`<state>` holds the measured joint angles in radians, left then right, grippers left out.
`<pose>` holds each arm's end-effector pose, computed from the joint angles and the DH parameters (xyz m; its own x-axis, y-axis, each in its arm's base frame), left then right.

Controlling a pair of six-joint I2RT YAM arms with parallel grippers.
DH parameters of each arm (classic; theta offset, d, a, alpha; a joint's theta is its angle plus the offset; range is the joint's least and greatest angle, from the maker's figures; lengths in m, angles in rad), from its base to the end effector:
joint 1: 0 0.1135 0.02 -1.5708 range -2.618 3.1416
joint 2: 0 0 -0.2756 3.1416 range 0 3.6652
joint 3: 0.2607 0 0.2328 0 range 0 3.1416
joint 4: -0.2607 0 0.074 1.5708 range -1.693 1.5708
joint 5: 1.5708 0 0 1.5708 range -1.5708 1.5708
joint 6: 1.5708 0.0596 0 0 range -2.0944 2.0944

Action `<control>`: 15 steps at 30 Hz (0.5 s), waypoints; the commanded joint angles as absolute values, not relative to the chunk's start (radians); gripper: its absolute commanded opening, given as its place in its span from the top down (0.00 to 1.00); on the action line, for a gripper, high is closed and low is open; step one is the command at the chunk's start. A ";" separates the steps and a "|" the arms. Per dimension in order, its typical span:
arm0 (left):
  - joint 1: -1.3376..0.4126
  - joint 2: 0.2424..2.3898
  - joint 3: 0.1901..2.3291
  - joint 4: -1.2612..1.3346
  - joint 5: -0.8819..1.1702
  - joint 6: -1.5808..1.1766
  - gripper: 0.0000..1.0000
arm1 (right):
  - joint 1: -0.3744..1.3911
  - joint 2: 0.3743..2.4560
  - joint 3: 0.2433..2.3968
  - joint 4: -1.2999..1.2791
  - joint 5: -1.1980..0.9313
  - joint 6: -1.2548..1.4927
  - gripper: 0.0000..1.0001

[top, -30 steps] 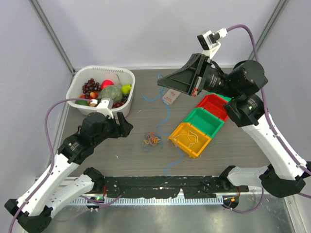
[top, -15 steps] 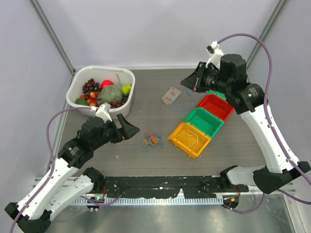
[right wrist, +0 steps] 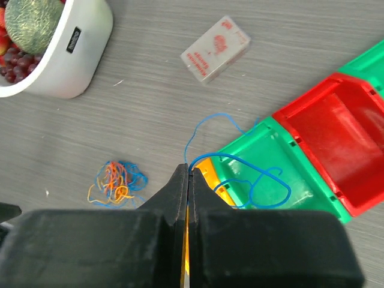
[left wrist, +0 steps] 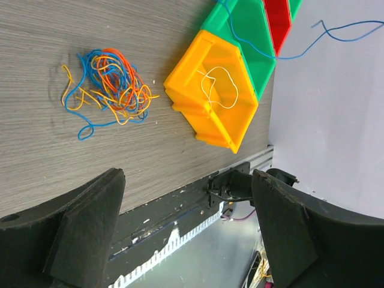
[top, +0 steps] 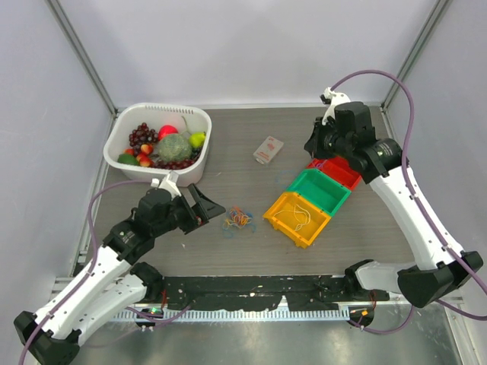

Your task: Untangle the cables

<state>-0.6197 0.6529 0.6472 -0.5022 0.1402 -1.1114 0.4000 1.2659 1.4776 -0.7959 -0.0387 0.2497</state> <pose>0.1112 -0.0896 0.2750 -0.7801 -0.5337 -0.3265 -0.0558 0.5792 -0.8133 0.2349 0.1018 0.4087 -0.5957 0.0162 -0.8030 -0.2803 0.9327 0.2268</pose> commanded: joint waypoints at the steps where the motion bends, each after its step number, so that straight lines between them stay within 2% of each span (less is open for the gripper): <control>1: -0.618 0.689 0.687 -0.431 0.178 -1.120 0.10 | 0.394 1.195 1.564 -0.798 0.069 0.210 0.99; 7: -0.618 0.758 0.716 -0.402 0.210 -1.108 0.10 | 0.396 1.223 1.735 -0.842 0.078 0.222 0.99; 15: -0.617 0.792 0.747 -0.402 0.216 -1.100 0.09 | 0.394 1.209 1.646 -0.815 0.100 0.210 0.99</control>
<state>-0.6197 0.7879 0.7010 -0.4591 0.1898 -1.1164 0.3969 1.2167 1.6905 -0.8383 0.0708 0.2302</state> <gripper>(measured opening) 0.911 0.028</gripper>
